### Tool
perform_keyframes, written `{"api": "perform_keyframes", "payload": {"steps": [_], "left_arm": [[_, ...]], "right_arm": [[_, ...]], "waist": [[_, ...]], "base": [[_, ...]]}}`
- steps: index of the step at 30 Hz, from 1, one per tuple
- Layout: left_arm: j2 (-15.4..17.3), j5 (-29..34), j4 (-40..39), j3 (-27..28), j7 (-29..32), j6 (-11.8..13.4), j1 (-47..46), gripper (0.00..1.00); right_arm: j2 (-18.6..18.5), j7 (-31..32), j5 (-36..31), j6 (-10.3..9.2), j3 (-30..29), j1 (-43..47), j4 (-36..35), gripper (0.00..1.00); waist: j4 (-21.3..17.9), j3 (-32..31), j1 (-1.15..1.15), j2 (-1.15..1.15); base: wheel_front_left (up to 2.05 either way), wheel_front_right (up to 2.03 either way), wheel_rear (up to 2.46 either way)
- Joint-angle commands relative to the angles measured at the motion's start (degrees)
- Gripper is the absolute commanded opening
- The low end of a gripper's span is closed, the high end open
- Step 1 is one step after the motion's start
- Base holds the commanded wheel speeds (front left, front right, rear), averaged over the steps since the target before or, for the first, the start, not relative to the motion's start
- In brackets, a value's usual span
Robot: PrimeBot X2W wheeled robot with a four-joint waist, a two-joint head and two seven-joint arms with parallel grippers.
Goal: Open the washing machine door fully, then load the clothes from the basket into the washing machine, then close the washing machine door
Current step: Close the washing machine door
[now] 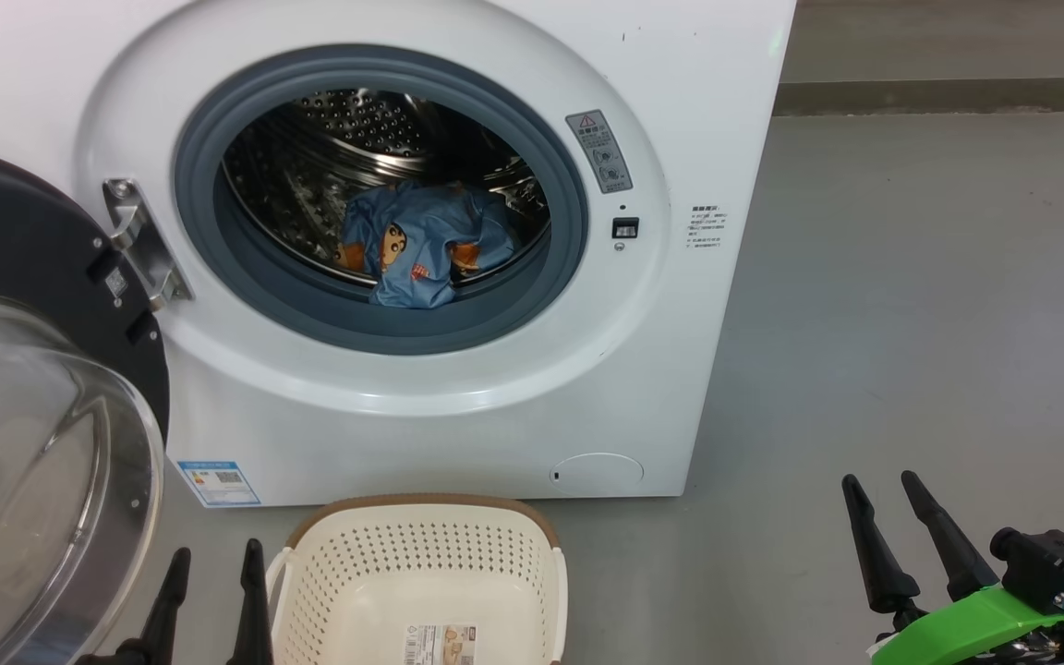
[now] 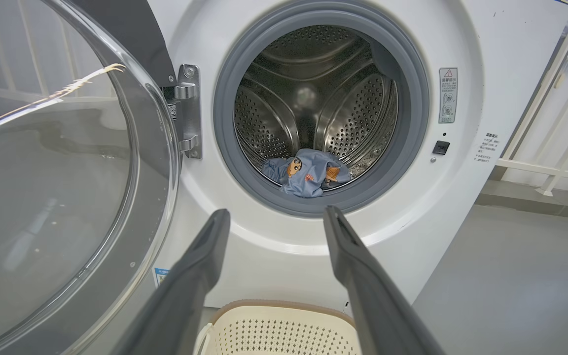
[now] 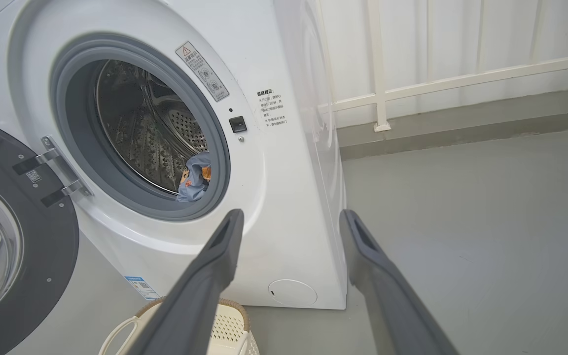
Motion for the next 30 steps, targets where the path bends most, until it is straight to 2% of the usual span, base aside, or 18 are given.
{"api": "perform_keyframes", "payload": {"steps": [1, 30], "left_arm": [[0.59, 0.44, -1.41, 2.17, -0.69, -0.31, -1.47, 1.0], [0.12, 0.81, -0.99, 2.94, -0.7, -1.12, -1.56, 1.0]], "right_arm": [[-0.53, -0.26, -0.52, 0.52, 0.79, -0.98, -1.48, 1.0], [-0.37, -0.26, -0.24, 0.52, 0.97, -0.91, -2.16, 1.0]], "waist": [[0.0, 0.03, 0.0, 0.0], [-0.45, -0.12, 0.0, 0.0]], "base": [[0.0, 0.0, 0.0], [-0.02, 0.02, 0.0]]}}
